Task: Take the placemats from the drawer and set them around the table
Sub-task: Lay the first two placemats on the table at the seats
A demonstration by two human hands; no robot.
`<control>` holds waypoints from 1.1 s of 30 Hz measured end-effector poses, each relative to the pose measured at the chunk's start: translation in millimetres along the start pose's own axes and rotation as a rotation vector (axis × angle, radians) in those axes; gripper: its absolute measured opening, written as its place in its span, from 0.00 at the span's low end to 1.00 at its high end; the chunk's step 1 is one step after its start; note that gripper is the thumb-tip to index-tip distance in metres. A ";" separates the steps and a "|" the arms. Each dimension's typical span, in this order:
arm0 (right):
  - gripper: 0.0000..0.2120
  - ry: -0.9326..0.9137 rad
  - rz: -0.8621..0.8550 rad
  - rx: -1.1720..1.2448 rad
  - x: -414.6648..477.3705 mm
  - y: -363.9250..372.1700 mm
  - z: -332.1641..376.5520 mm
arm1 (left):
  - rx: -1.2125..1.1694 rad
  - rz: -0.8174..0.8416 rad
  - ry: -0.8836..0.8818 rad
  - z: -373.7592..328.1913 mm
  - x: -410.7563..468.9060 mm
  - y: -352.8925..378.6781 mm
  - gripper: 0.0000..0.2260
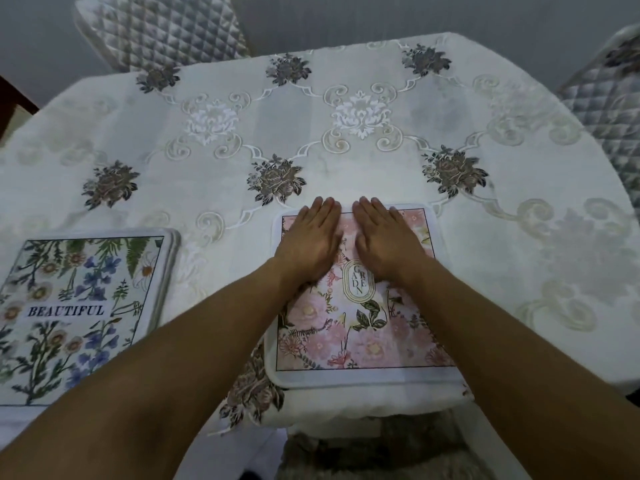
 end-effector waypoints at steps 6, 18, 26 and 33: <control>0.33 0.149 0.045 0.002 -30.5 -19.4 -67.1 | 0.039 0.044 -0.038 37.4 -22.9 -11.4 0.26; 0.33 0.266 0.038 0.029 -184.7 -3.5 -22.0 | -0.090 0.012 -0.219 1.6 -176.6 -11.0 0.27; 0.35 0.334 0.239 -0.035 -218.9 -15.2 -5.5 | 0.067 0.101 -0.224 -16.0 -218.1 -15.2 0.28; 0.27 0.383 0.354 -0.157 -201.0 -43.2 33.2 | 0.166 0.297 -0.226 -11.3 -229.4 -70.8 0.34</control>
Point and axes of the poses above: each hand's wrist, its own x-axis towards the middle knuckle, its own y-axis out of the palm, z = x × y, the point moved 10 cm from there along x, towards the middle knuckle, and after that the axes turned 7 degrees about -z, right-handed, at the moved point
